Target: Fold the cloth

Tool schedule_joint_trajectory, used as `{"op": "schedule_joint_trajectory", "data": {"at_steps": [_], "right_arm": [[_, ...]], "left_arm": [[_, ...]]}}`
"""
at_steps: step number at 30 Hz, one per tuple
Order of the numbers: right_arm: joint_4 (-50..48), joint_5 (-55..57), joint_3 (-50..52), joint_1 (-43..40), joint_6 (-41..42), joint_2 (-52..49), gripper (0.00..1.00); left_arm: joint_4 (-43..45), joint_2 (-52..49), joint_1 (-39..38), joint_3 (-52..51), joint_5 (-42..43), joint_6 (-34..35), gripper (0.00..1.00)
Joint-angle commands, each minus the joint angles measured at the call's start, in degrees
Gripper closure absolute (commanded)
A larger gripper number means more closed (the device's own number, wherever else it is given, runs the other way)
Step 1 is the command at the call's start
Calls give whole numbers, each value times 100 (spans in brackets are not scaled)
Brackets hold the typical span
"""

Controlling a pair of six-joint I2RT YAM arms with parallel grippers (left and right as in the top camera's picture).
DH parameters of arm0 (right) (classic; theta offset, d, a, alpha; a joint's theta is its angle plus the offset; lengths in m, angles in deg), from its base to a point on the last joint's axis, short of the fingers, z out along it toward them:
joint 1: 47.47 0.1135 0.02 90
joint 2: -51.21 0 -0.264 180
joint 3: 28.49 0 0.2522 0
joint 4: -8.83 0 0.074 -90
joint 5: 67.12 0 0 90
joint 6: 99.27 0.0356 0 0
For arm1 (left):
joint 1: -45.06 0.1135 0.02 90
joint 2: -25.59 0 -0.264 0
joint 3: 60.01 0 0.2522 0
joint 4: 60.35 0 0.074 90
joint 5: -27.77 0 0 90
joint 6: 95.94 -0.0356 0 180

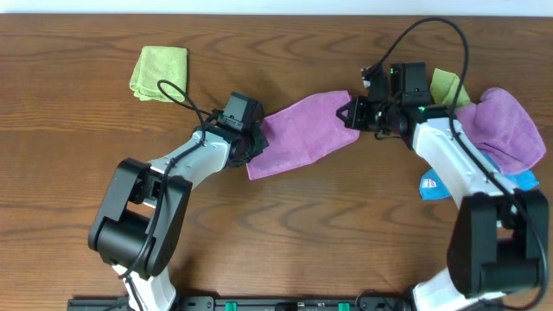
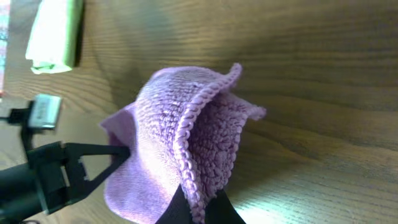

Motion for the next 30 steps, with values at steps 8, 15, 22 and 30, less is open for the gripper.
{"op": "schedule_joint_trajectory", "data": {"at_steps": [8, 15, 22, 30], "right_arm": [[-249, 376, 15, 800, 387, 192, 98], [-656, 914, 15, 1515, 702, 186, 99], [-909, 1272, 15, 2044, 807, -11, 99], [-931, 1276, 15, 2326, 800, -264, 98]], "left_arm": [[-125, -94, 72, -39, -101, 24, 94], [-125, -76, 72, -11, -98, 24, 94], [-122, -76, 72, 57, -98, 22, 94], [-127, 7, 74, 66, -160, -48, 94]]}}
